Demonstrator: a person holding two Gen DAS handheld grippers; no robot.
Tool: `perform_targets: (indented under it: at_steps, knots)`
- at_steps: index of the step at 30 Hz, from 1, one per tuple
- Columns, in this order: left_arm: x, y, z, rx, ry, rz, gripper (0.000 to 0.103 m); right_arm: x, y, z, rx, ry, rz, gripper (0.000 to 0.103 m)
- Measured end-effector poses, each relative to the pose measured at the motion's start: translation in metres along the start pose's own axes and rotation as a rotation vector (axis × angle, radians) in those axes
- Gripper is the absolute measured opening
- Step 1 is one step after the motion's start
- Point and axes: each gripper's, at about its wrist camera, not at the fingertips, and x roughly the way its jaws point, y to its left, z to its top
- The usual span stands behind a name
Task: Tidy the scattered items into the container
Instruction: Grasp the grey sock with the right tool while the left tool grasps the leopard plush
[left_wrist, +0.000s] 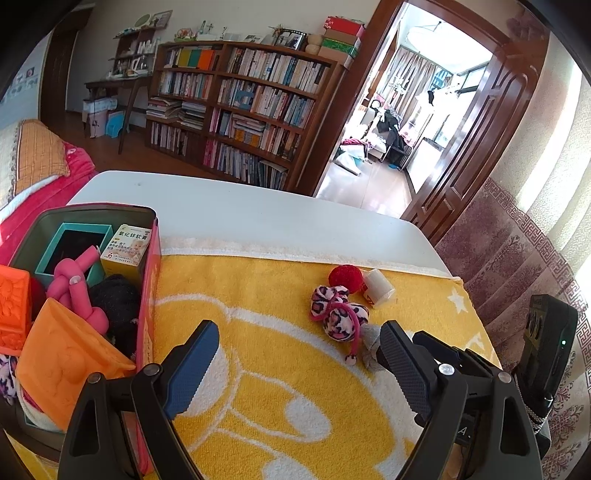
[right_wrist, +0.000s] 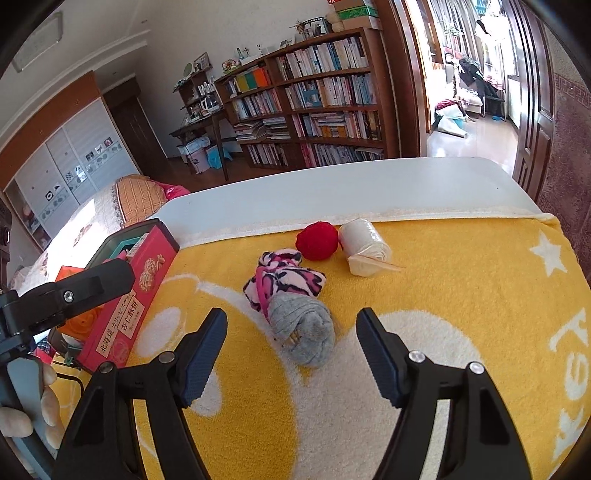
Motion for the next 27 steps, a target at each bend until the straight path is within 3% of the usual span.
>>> perform_targets:
  at_steps: [6,8,18,27]
  knots:
    - [0.002,-0.002,0.001,-0.005,0.001,-0.004,0.091,0.014,-0.005,-0.005,0.0,0.049,-0.022,0.058]
    - [0.004,-0.004,0.001,-0.005,0.006,-0.004,0.091,0.02,-0.009,-0.006,0.011,0.07,-0.016,0.045]
    - [0.029,-0.017,0.002,0.008,0.055,-0.01,0.091,0.003,-0.034,0.001,0.144,0.028,0.009,0.042]
    - [0.079,-0.046,0.004,0.123,0.102,0.061,0.091,-0.022,-0.063,0.009,0.235,-0.085,-0.153,0.042]
